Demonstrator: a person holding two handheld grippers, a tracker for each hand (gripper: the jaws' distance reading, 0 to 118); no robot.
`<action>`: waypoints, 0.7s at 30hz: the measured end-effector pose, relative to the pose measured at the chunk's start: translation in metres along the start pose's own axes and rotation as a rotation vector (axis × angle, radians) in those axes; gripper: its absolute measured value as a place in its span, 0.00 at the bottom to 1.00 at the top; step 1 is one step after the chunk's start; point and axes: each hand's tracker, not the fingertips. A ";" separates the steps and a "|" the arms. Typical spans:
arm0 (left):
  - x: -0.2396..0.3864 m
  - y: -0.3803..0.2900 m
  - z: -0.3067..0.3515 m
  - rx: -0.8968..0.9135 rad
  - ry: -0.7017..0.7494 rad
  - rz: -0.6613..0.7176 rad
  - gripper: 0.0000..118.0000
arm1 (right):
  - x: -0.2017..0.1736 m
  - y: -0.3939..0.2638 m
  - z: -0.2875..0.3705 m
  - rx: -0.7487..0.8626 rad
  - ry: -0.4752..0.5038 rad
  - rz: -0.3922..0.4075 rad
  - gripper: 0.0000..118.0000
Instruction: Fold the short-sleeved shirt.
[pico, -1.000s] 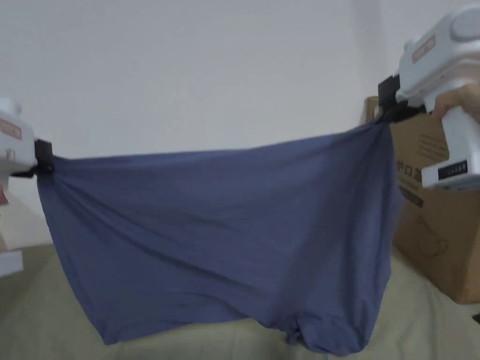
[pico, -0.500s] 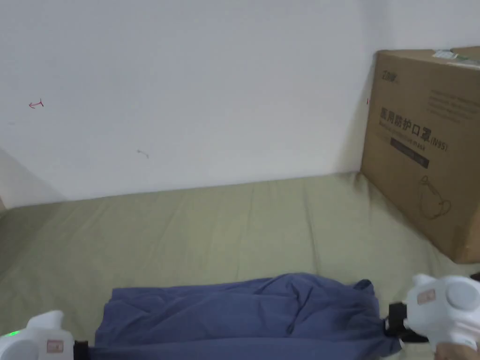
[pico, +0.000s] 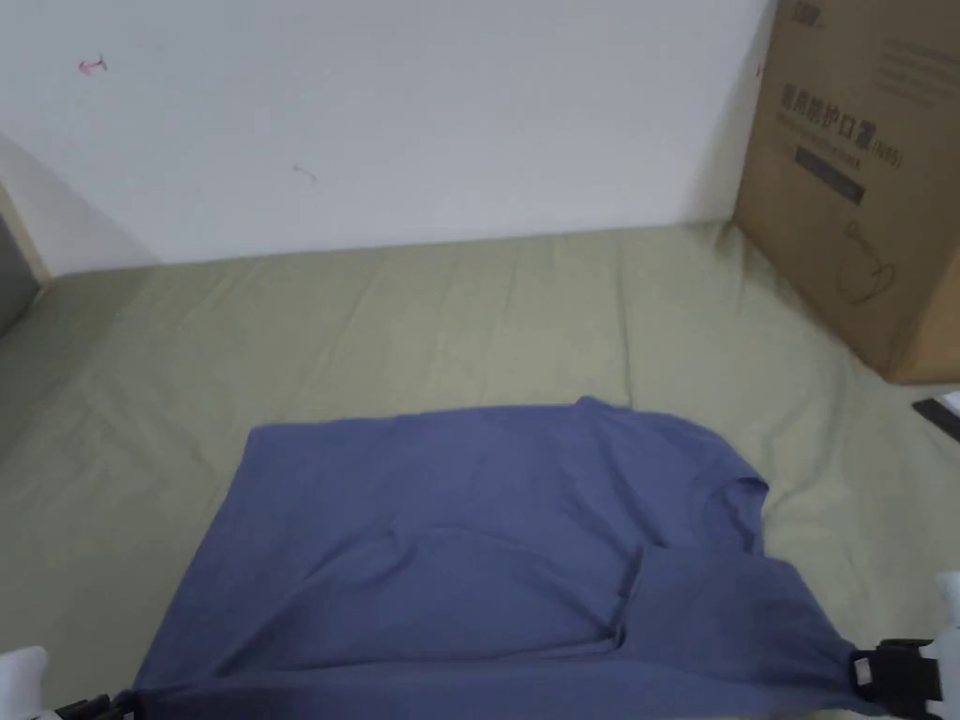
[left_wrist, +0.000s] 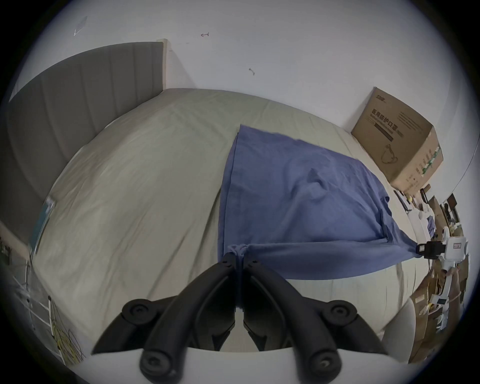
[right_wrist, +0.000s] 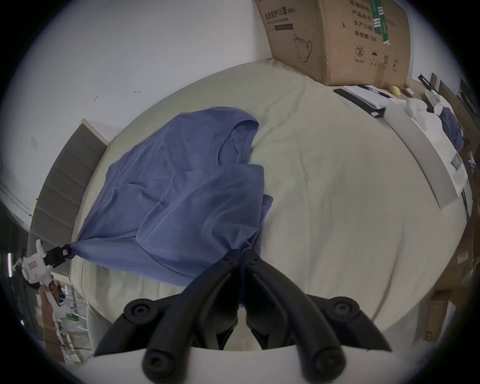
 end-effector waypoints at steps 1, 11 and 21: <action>-0.004 -0.016 0.009 -0.007 0.001 0.008 0.02 | 0.004 -0.012 0.007 -0.004 -0.003 -0.014 0.02; -0.006 -0.102 0.031 -0.063 0.008 -0.005 0.06 | 0.013 -0.081 0.011 -0.022 -0.050 -0.004 0.03; 0.008 -0.120 0.105 0.024 -0.045 0.064 0.93 | -0.040 -0.107 0.084 0.100 -0.058 0.105 0.76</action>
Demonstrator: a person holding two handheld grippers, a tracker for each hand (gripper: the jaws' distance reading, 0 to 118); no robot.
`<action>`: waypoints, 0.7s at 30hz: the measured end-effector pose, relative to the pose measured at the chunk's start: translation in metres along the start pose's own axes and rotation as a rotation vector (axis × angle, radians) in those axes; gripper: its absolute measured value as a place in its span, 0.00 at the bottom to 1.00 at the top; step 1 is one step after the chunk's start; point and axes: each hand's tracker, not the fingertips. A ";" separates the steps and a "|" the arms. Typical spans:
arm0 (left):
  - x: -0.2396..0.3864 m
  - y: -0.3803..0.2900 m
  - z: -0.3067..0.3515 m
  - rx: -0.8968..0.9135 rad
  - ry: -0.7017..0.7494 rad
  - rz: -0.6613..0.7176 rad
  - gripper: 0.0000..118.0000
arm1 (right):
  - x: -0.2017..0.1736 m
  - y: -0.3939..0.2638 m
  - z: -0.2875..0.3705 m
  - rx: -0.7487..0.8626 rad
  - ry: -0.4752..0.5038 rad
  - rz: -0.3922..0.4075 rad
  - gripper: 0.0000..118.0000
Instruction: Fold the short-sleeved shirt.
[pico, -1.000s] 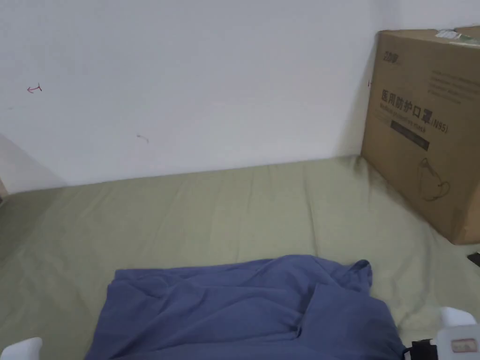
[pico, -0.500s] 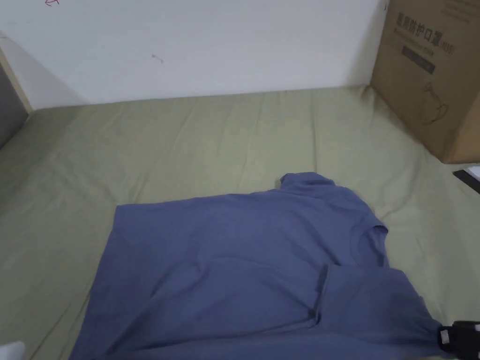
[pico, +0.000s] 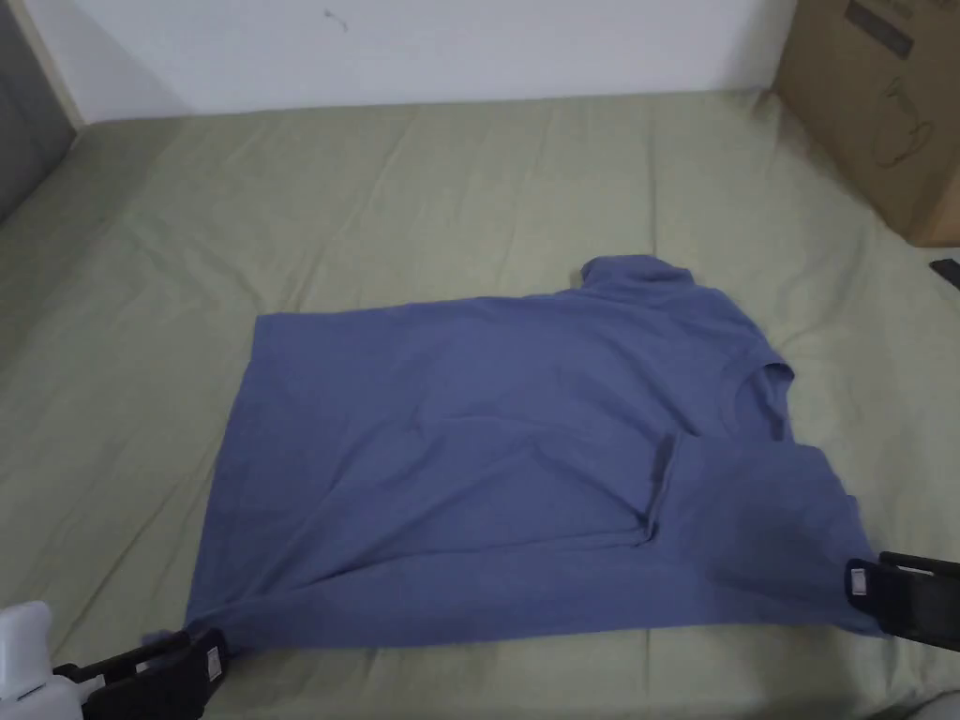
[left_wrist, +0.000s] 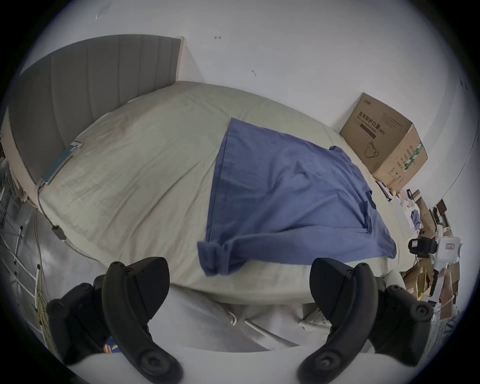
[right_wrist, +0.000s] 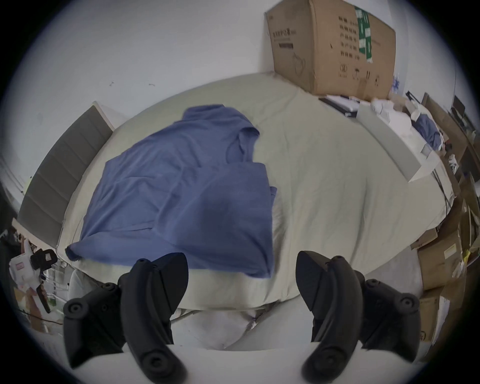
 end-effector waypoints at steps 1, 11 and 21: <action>0.001 -0.004 0.005 0.000 0.002 0.005 0.89 | -0.006 -0.005 0.007 0.003 0.009 -0.001 0.62; -0.011 -0.032 -0.010 -0.042 0.052 0.078 0.00 | -0.022 -0.034 -0.011 -0.091 0.023 -0.050 0.00; -0.010 0.018 -0.062 0.003 0.082 -0.031 0.76 | -0.008 -0.036 -0.020 -0.102 -0.005 -0.065 0.00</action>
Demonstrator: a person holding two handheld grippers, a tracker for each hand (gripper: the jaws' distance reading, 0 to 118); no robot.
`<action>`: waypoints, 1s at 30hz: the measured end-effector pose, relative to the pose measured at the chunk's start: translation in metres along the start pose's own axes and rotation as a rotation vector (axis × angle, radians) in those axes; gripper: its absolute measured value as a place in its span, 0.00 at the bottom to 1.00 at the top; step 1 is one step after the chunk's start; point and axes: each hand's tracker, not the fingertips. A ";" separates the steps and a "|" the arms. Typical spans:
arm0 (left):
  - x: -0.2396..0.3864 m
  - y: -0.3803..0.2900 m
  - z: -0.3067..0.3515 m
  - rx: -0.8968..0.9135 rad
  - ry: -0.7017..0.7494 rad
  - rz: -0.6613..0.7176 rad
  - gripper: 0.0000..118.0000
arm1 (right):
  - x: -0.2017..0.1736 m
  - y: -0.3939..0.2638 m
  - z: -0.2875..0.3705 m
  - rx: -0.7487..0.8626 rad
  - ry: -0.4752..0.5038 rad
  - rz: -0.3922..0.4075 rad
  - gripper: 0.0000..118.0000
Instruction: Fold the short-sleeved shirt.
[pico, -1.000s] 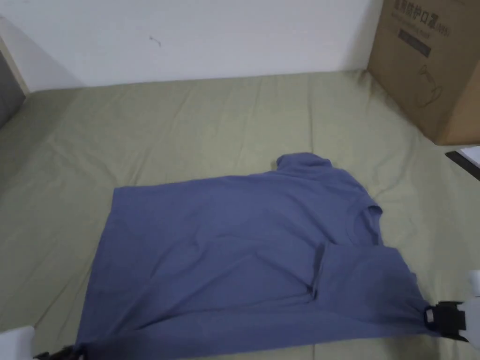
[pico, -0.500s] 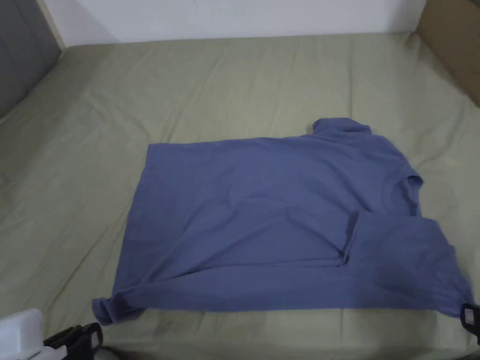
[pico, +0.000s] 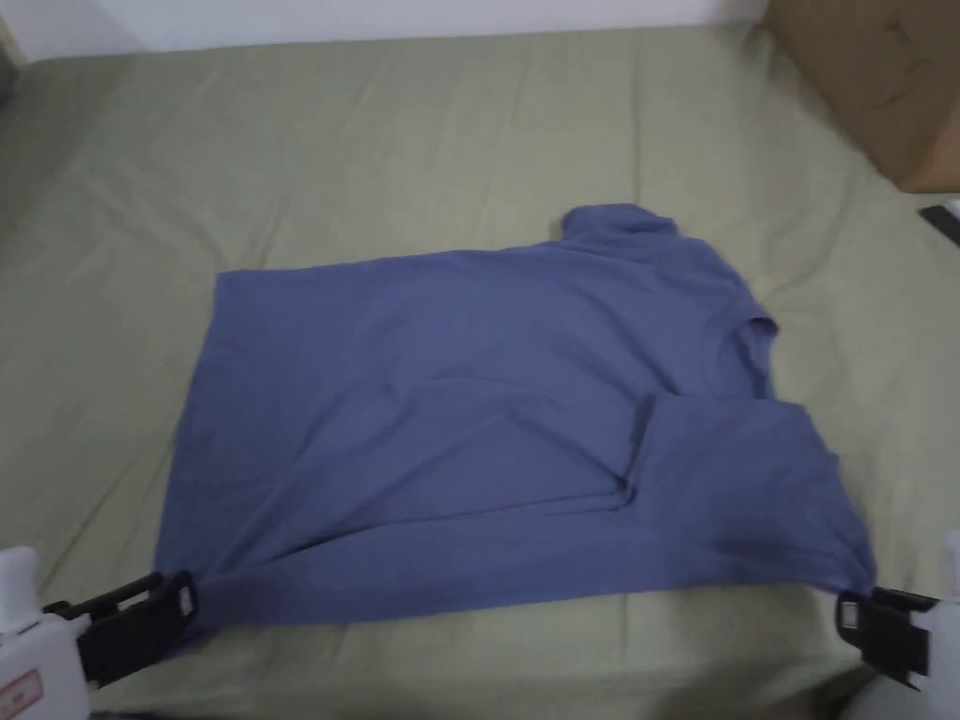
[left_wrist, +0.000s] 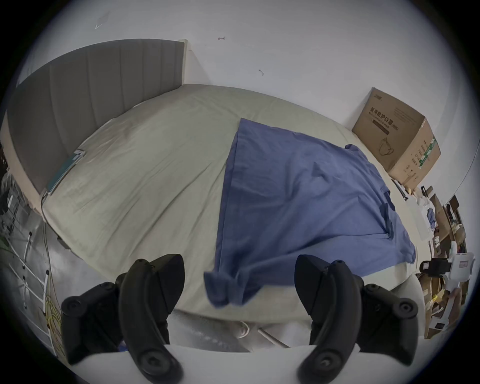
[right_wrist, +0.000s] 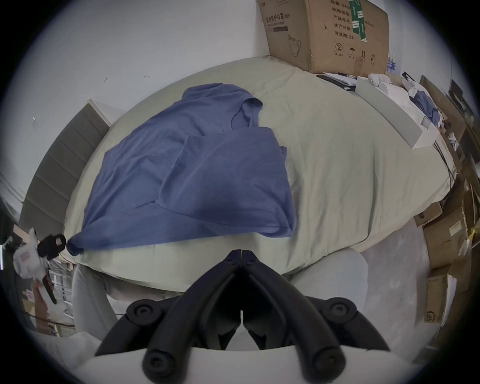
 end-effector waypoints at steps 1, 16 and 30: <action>0.001 0.000 -0.008 -0.018 0.008 -0.003 0.70 | 0.004 -0.001 -0.004 -0.003 -0.007 -0.001 0.00; 0.011 0.014 0.000 -0.084 0.009 0.047 0.06 | 0.043 0.043 -0.078 -0.121 -0.074 -0.007 0.35; 0.014 0.030 0.009 -0.070 -0.001 0.029 0.06 | 0.021 0.058 -0.028 -0.019 -0.065 0.073 0.07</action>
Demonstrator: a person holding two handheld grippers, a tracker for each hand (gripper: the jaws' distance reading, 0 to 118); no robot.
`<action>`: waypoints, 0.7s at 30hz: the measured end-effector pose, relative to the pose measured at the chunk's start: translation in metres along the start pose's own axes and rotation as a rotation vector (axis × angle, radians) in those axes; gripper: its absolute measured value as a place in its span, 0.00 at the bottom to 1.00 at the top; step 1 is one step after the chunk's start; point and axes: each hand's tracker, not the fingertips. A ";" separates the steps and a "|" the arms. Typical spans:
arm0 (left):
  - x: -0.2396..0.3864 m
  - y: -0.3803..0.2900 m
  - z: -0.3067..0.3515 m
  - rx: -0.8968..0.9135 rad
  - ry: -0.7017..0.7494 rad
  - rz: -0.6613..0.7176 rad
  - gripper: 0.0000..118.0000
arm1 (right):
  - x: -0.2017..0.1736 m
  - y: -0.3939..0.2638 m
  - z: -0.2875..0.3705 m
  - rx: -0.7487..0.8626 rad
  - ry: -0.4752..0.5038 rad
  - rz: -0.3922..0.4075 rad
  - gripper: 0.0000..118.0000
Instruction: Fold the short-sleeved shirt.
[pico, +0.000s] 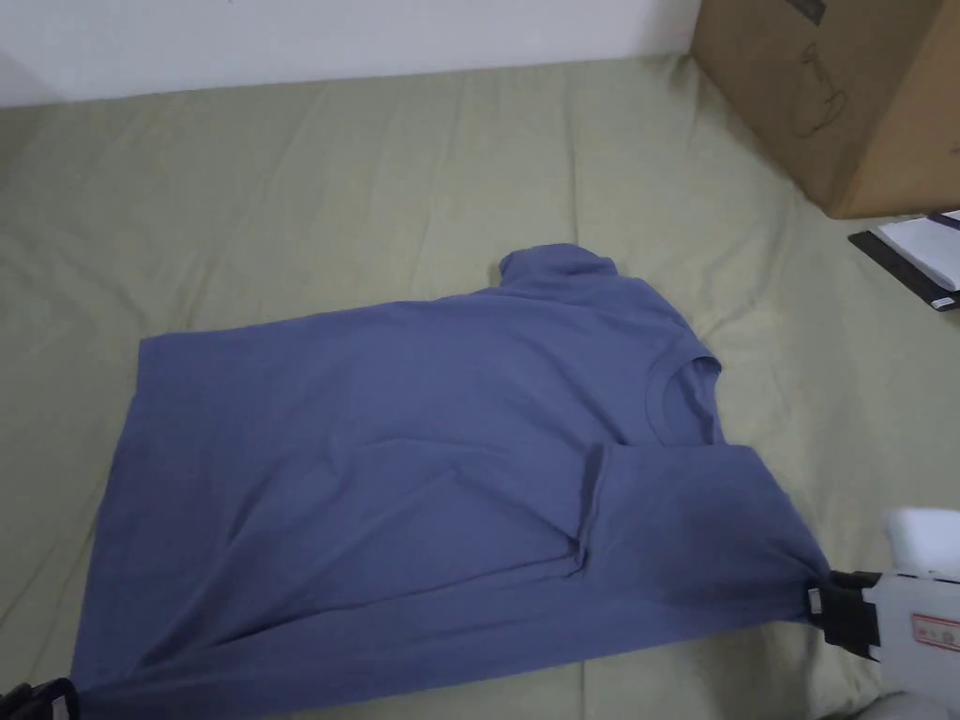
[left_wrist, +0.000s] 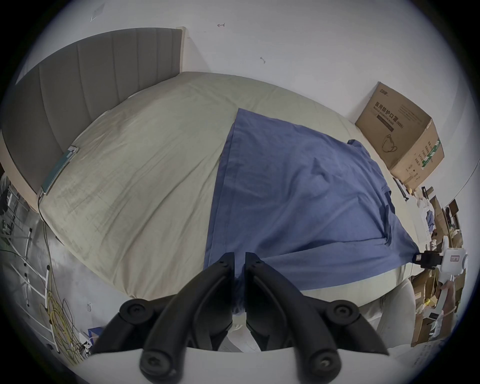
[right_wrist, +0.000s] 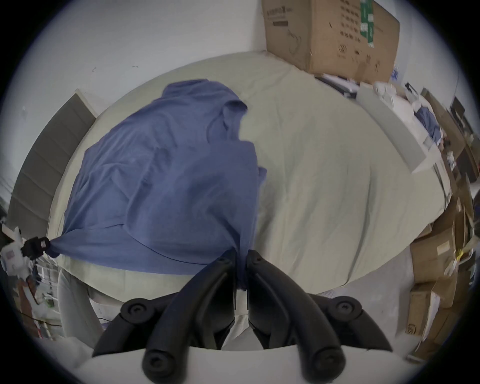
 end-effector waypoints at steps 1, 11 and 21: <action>-0.001 0.004 0.001 0.010 -0.004 0.001 0.06 | -0.002 0.005 0.004 0.004 0.008 0.005 0.06; 0.017 0.089 -0.053 0.035 0.026 -0.077 0.06 | -0.005 0.096 -0.035 0.035 0.039 -0.019 0.06; -0.001 0.096 -0.109 -0.069 0.054 -0.036 0.79 | -0.002 0.104 -0.096 -0.080 -0.003 -0.045 0.94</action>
